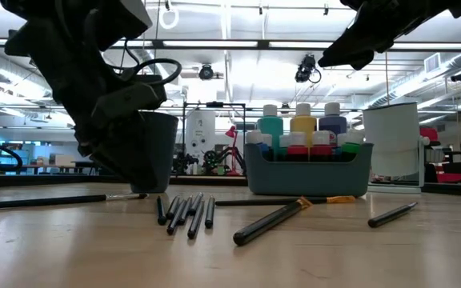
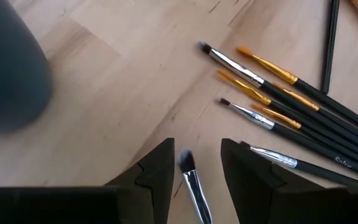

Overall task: Pick & Place Paint Supplies
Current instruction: Put the silver paintbrush into the blue cup

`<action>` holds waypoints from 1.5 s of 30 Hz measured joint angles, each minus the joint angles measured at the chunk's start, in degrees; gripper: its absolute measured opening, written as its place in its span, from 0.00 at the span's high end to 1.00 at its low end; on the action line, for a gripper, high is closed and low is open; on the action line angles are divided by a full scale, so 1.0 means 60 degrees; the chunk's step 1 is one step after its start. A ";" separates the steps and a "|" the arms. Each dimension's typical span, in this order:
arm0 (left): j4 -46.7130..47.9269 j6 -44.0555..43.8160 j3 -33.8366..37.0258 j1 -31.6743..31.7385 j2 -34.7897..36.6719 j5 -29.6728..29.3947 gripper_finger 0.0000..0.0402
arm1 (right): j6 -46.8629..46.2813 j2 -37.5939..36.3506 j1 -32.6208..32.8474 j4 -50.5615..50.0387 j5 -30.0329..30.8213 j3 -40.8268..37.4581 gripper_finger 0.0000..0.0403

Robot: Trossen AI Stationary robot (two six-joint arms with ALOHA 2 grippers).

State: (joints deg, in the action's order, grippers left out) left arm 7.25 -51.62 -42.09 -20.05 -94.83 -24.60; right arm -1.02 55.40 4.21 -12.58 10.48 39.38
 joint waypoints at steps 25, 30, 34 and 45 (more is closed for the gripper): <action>0.0335 -0.0182 -0.0048 -0.0051 -0.0780 -0.0484 0.67 | 0.0011 0.0007 0.0000 0.0055 -0.0004 0.0000 0.60; 0.0467 -0.0296 -0.0047 -0.0198 -0.0794 -0.0472 0.77 | 0.0015 0.0007 0.0003 0.0027 -0.0004 0.0000 0.60; 0.0543 -0.0334 -0.0106 -0.0295 -0.0765 -0.0415 0.87 | 0.0015 0.0007 0.0004 0.0033 -0.0004 0.0000 0.60; 0.1834 0.1008 -0.1542 -0.0379 0.0642 -0.1214 0.99 | 0.0015 0.0007 0.0000 0.0039 0.0003 0.0000 0.60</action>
State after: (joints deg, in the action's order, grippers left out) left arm 18.25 -45.57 -51.33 -22.33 -90.97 -31.89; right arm -0.93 55.44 4.21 -12.34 10.50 39.38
